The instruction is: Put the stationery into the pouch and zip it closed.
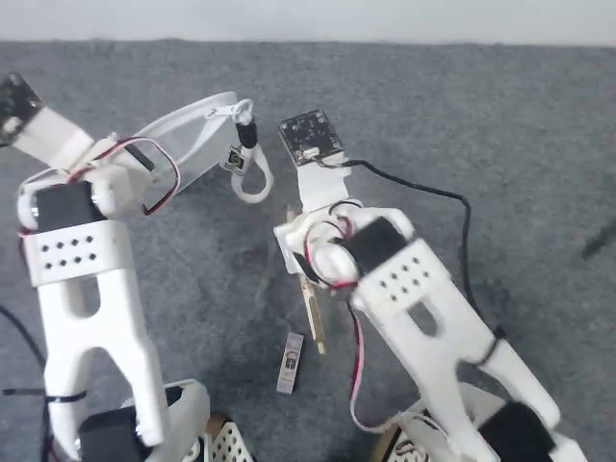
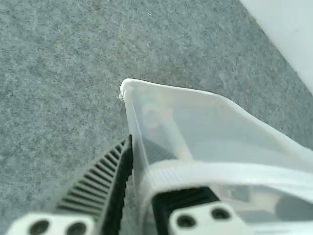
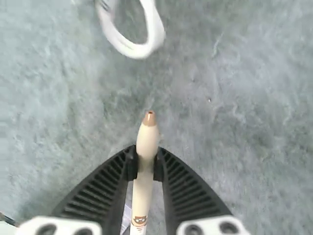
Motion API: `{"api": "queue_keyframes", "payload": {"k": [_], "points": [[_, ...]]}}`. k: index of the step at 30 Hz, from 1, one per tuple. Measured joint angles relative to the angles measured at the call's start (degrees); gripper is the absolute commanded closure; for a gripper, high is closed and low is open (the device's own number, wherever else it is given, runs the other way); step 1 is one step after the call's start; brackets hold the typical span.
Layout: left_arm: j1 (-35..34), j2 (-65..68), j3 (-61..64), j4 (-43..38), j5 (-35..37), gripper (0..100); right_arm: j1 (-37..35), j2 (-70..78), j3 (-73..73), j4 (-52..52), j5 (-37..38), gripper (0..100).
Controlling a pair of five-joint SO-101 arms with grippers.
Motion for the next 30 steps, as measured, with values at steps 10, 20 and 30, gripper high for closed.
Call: {"api": "queue_keyframes", "payload": {"k": [10,20,30], "points": [[0.0,0.0,0.0,0.0,0.0,99,0.0,-17.2,0.0,-5.8,0.0,99.2],[0.0,0.0,0.0,0.0,0.0,99,-0.1,-26.0,0.0,-20.7,0.0,99.2],[6.1,-0.6,0.1,2.8,-1.7,99,0.0,-28.8,0.6,-28.8,0.0,99.2]]}}
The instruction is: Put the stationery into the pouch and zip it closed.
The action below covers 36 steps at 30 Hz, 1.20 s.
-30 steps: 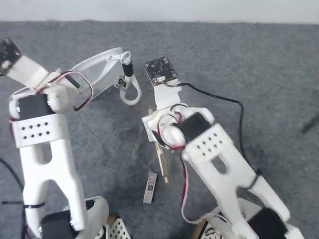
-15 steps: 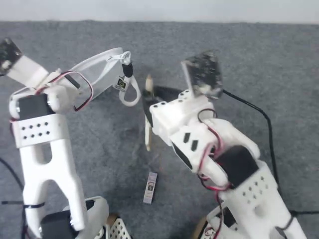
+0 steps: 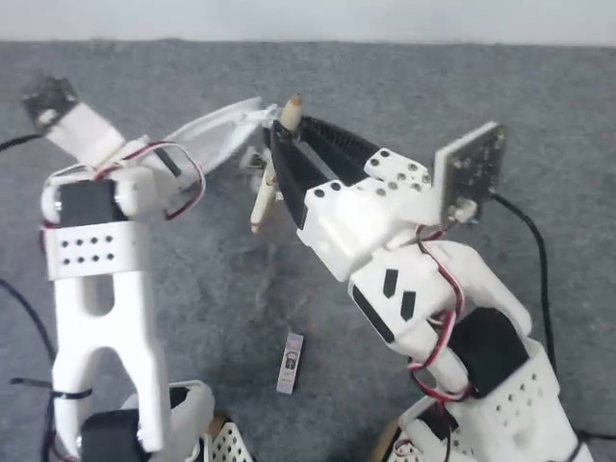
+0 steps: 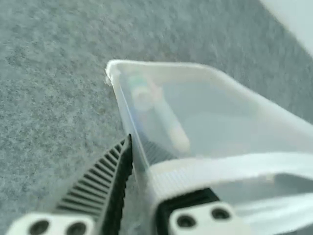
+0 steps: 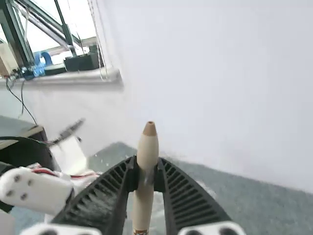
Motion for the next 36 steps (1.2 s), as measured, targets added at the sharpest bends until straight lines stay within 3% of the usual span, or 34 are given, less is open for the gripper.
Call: {"api": "queue_keyframes", "payload": {"k": [5,17,27,36], "points": [[2.0,-2.8,0.0,2.0,-1.4,99,0.0,-0.9,5.6,-8.5,3.8,99.2],[2.2,-3.3,0.0,2.0,-1.7,99,-5.5,-0.9,23.7,-46.5,24.6,99.2],[2.2,-3.3,0.0,2.0,-1.7,99,-6.8,-0.5,23.8,-50.7,26.5,99.2],[2.2,-3.3,0.6,2.0,-1.7,99,-6.9,8.7,26.6,-56.0,26.5,99.2]]}}
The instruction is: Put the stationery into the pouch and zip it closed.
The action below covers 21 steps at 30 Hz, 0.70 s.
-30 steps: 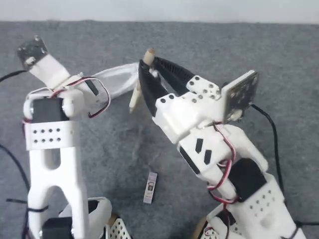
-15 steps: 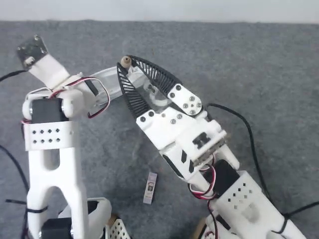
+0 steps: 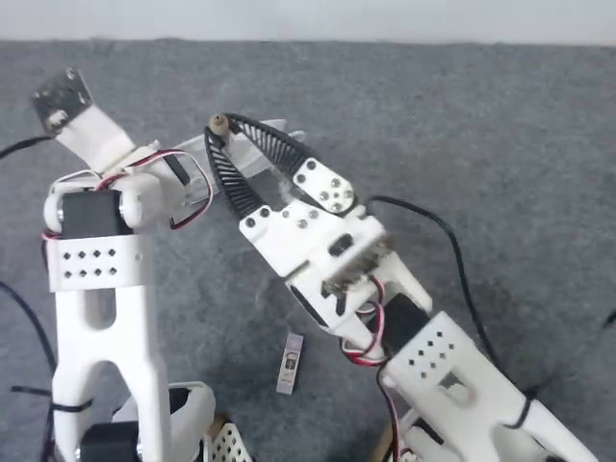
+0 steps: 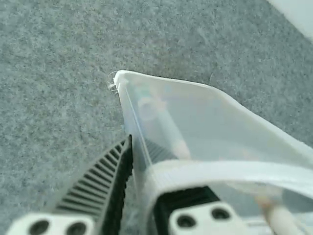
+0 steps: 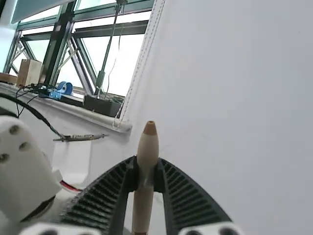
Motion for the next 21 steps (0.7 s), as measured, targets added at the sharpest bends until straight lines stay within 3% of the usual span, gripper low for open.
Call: {"api": "queue_keyframes", "payload": {"k": [13,18,21], "points": [[0.1,-0.5,0.5,0.0,-0.1,99,2.2,6.9,5.6,-1.0,0.0,98.3],[0.1,-0.5,0.5,0.0,-0.1,99,2.3,6.9,5.6,-1.0,0.0,81.4],[0.1,-0.5,0.5,0.0,-0.1,99,2.2,6.9,7.3,-1.0,0.0,79.4]]}}
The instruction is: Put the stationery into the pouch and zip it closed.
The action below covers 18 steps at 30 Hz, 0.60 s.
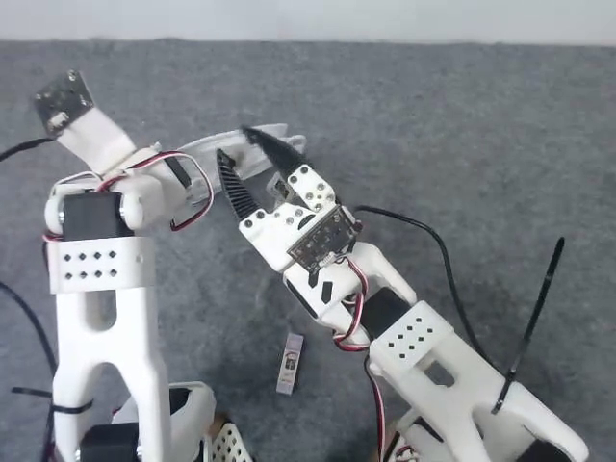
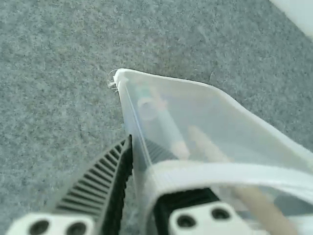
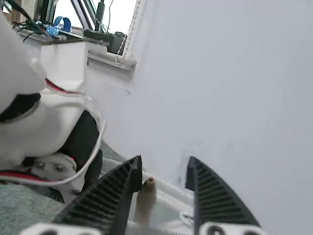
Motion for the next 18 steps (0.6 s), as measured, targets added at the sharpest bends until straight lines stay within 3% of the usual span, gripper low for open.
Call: {"api": "queue_keyframes", "payload": {"k": [10,18], "points": [[0.0,0.0,0.0,0.0,0.0,99,0.0,-9.4,1.1,5.5,-0.3,79.4],[0.1,-0.1,1.0,-1.5,0.0,99,0.0,-16.8,-0.8,23.7,-7.6,79.4]]}}
